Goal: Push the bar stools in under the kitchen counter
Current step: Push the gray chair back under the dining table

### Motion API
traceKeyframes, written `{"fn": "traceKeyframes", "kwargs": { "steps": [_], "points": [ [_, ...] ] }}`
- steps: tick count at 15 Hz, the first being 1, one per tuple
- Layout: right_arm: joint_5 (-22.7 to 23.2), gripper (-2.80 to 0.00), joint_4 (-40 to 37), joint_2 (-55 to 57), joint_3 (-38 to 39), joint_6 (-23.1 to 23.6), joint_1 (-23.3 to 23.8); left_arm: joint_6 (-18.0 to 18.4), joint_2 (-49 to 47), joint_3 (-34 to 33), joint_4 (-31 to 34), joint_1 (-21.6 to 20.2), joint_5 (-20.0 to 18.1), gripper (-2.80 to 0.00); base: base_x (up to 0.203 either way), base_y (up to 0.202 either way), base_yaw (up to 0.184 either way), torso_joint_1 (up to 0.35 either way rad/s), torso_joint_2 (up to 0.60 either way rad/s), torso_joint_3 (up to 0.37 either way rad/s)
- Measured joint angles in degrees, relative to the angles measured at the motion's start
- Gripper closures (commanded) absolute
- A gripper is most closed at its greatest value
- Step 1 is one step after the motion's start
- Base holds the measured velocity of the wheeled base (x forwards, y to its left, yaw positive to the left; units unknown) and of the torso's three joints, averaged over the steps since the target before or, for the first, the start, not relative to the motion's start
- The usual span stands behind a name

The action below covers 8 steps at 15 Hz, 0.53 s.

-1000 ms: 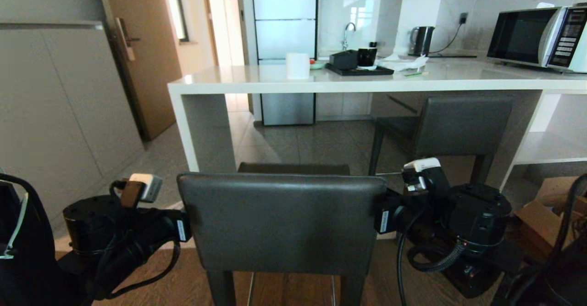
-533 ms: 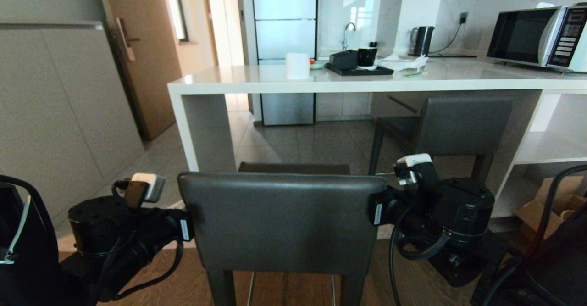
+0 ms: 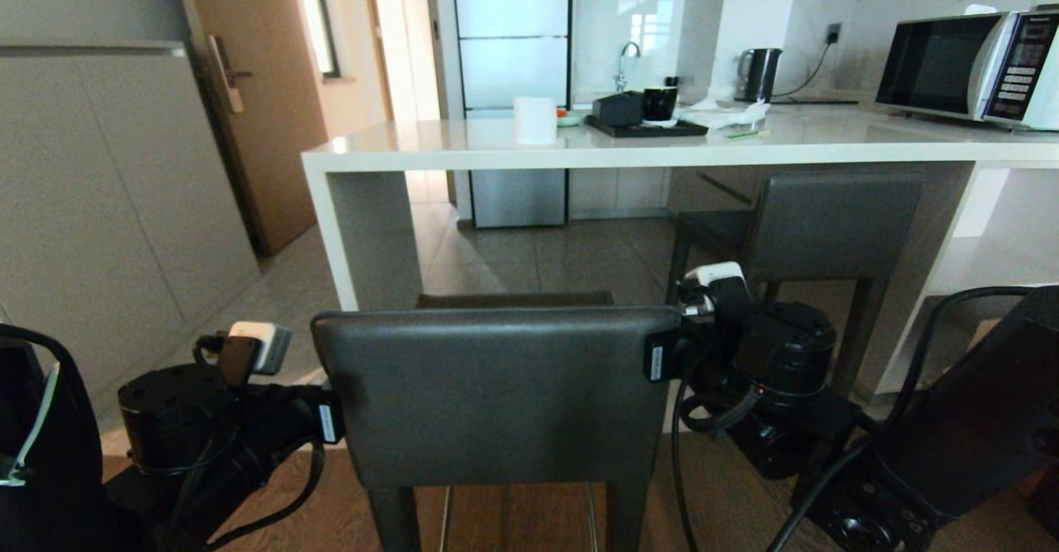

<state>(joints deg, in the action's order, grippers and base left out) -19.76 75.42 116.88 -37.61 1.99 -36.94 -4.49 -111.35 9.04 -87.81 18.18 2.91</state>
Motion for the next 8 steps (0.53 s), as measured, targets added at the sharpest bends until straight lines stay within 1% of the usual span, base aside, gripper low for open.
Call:
{"fn": "traceKeyframes", "kwargs": {
  "steps": [3, 6, 8],
  "points": [
    [0.1, 0.0, 0.2, 2.2, -3.0, 1.4, 0.3, -0.1, -0.9, -0.1, 0.0, 1.7, 0.1, 0.0, 0.0, 0.0, 0.0, 0.0, 0.0, 0.0],
    [0.7, 0.0, 1.0, 2.8, -2.4, 0.0, 1.8, -0.1, -1.4, 1.4, 0.5, 1.9, -0.3, 0.0, 0.0, 0.0, 0.0, 0.0, 0.0, 0.0],
    [0.6, 0.0, 1.7, 2.9, -0.8, -2.1, 2.5, 0.2, -2.2, 3.3, 0.9, 1.9, -0.9, 0.0, 0.0, 0.0, 0.0, 0.0, 0.0, 0.0]
  ]
}}
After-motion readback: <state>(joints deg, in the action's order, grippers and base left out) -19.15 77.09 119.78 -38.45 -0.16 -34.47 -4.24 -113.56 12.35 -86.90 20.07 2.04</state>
